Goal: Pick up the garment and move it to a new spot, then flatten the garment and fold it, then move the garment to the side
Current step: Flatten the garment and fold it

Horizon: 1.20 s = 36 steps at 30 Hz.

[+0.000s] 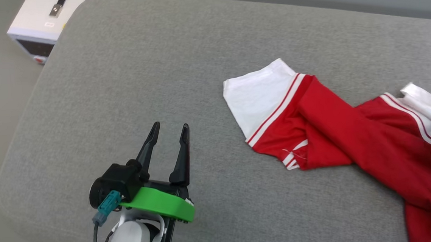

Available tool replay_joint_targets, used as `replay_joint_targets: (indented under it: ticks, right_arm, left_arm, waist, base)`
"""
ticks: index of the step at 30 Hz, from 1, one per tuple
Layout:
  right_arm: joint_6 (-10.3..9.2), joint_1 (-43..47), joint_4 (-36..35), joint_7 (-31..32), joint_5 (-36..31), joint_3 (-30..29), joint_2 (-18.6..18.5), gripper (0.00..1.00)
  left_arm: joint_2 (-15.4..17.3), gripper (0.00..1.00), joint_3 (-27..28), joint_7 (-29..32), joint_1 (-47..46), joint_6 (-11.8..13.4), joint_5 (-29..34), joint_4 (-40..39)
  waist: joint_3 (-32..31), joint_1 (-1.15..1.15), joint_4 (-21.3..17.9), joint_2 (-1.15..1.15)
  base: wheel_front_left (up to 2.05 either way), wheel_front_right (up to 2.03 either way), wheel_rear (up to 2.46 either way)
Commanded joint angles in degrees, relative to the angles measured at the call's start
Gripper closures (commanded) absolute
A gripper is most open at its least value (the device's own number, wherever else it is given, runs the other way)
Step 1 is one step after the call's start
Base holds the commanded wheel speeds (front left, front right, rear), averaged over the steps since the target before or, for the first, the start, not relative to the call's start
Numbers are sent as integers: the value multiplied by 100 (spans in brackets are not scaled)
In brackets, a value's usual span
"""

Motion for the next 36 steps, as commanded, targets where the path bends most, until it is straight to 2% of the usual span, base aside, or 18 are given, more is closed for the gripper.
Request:
replay_joint_targets:
  ticks: [1,6,11,12,13,14,15,23,34,36]
  right_arm:
    - [-5,158,-8,-118,-150,-229,29,100]
    - [-5,400,32,-422,-709,-1109,238,100]
    - [-5,478,122,-782,-1368,-1966,609,100]
    - [-5,486,147,-844,-1434,-2043,688,95]
    - [-5,496,171,-928,-1502,-2100,776,18]
    - [-5,497,189,-999,-1545,-2142,840,18]
    - [-5,498,190,-1116,-1579,-2154,905,0]
    - [-5,529,-224,-2185,-1155,-1675,1233,0]
    - [-5,1480,-1936,-4172,-356,-777,1581,0]
    - [-5,1751,-2175,-4537,-261,-752,1760,0]
  left_arm:
    - [-8,0,26,-33,38,-32,58,-12]
    - [26,0,32,-33,43,-32,67,-30]
    - [49,0,30,-33,27,-32,59,-19]
    - [52,0,31,-33,27,-32,57,-15]
    - [55,0,34,-33,32,-32,56,-10]
    - [60,0,38,-33,40,-32,56,-4]
    - [67,0,43,-33,54,-32,55,4]
    - [122,0,144,-33,177,-32,60,11]
    - [107,0,299,-33,401,-32,-122,-39]
    - [107,0,301,-33,416,-32,-157,-44]
  waist:
    - [-221,0,-291,0]
    - [-242,0,-454,0]
    - [-247,0,-517,0]
    - [-254,0,-523,0]
    - [-267,0,-533,0]
    - [-285,0,-544,0]
    - [-310,0,-559,0]
    - [-546,0,-748,0]
    - [-869,0,-1167,0]
    - [-884,0,-1224,0]
  base:
    - [0,0,0]
    - [0,0,0]
    - [0,0,0]
    - [0,0,0]
    - [0,0,0]
    - [0,0,0]
    - [0,0,0]
    - [0,0,0]
    - [0,0,0]
    - [0,0,0]
